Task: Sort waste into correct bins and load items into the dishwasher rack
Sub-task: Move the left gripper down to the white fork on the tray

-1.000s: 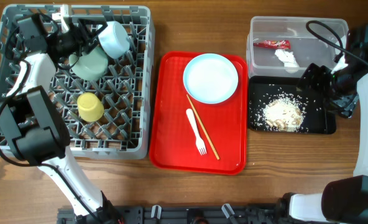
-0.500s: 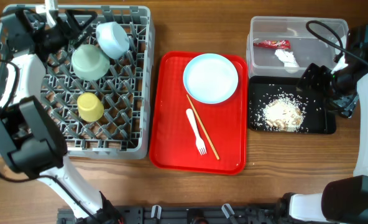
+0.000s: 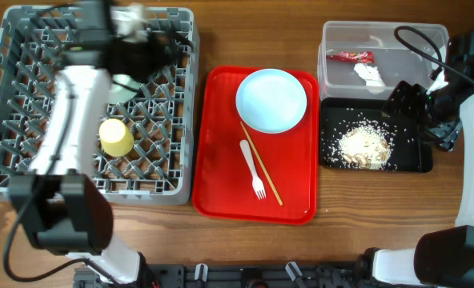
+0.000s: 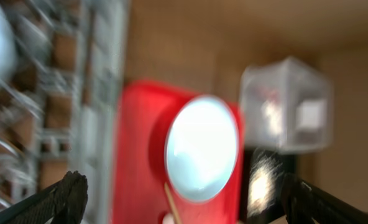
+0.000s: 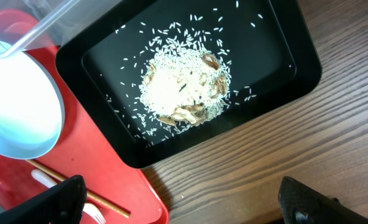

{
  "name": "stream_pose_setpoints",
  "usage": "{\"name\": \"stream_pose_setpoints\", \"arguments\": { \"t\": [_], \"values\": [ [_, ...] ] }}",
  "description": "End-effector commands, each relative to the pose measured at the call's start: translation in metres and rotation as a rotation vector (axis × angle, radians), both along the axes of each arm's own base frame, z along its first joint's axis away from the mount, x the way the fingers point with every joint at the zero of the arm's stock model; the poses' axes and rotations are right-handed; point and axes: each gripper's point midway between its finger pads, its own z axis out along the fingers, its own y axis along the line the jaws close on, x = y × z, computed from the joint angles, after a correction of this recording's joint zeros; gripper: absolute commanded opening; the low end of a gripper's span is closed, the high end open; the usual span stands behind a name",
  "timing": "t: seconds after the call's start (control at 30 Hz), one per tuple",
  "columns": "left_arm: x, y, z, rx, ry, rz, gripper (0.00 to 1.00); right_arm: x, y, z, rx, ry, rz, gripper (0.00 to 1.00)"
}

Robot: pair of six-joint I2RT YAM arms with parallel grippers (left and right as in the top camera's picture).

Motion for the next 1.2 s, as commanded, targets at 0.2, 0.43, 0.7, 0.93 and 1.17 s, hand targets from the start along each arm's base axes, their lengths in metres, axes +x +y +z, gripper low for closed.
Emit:
{"name": "stream_pose_setpoints", "arguments": {
  "t": [0.2, 0.43, 0.7, 0.93, 1.17],
  "values": [
    [-0.09, -0.093, -0.068, 0.426, 0.248, -0.103, 1.0, 0.003, 0.0, 0.01, -0.004, -0.044, 0.013, 1.0],
    [-0.146, -0.107, -0.1, 0.483, 0.454, -0.097, 0.99, 0.004, 0.0, 0.011, -0.008, -0.048, 0.031, 1.0],
    [-0.183, -0.122, -0.147, 0.508, 0.488, -0.173, 0.94, 0.004, 0.0, 0.011, -0.008, -0.049, 0.034, 1.0],
    [-0.198, -0.136, -0.171, 0.533, 0.435, -0.222, 0.9, 0.004, 0.0, 0.011, -0.007, -0.046, 0.034, 1.0],
    [-0.206, -0.13, -0.185, 0.605, 0.445, -0.192, 0.86, 0.003, 0.0, 0.01, -0.007, -0.045, 0.035, 1.0]
  ]
}}
